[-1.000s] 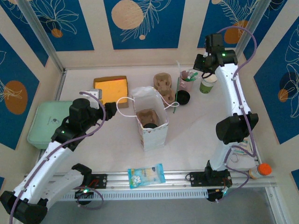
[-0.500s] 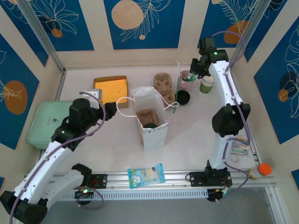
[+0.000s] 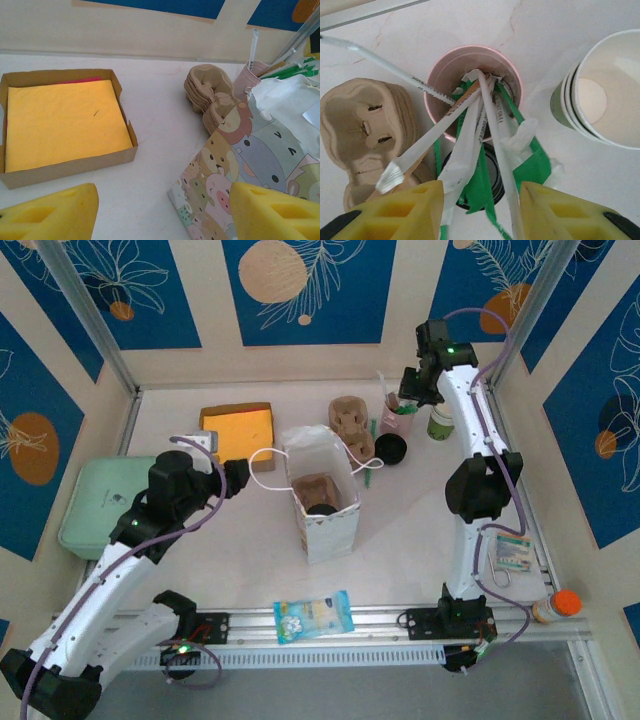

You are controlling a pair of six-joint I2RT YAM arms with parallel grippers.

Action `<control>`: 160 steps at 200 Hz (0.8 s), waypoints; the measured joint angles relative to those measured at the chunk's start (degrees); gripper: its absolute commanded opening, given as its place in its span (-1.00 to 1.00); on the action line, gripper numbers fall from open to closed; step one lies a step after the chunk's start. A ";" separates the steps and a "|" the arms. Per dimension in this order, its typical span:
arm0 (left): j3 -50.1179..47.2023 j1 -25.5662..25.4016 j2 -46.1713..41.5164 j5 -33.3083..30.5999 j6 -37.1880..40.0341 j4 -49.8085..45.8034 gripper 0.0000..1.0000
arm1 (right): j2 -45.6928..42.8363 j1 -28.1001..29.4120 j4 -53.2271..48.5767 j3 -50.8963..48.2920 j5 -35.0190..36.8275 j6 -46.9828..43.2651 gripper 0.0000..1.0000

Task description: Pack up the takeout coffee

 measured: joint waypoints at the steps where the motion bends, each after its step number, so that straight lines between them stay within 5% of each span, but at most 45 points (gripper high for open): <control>1: 0.00 0.00 0.00 0.00 0.00 0.00 0.39 | -0.02 0.04 -0.02 0.00 0.00 0.00 -0.07; 65: 0.00 0.00 -0.02 -0.07 0.00 0.00 0.39 | -13.62 4.15 0.79 -5.35 3.06 -0.17 0.03; 124: -0.04 0.00 0.09 -0.42 -0.04 0.44 0.39 | -41.86 6.40 13.35 -43.67 2.99 2.49 -0.04; 160: -0.07 0.02 1.79 -0.37 -0.37 1.90 0.39 | -46.80 7.43 21.31 -62.51 -0.17 3.91 -0.05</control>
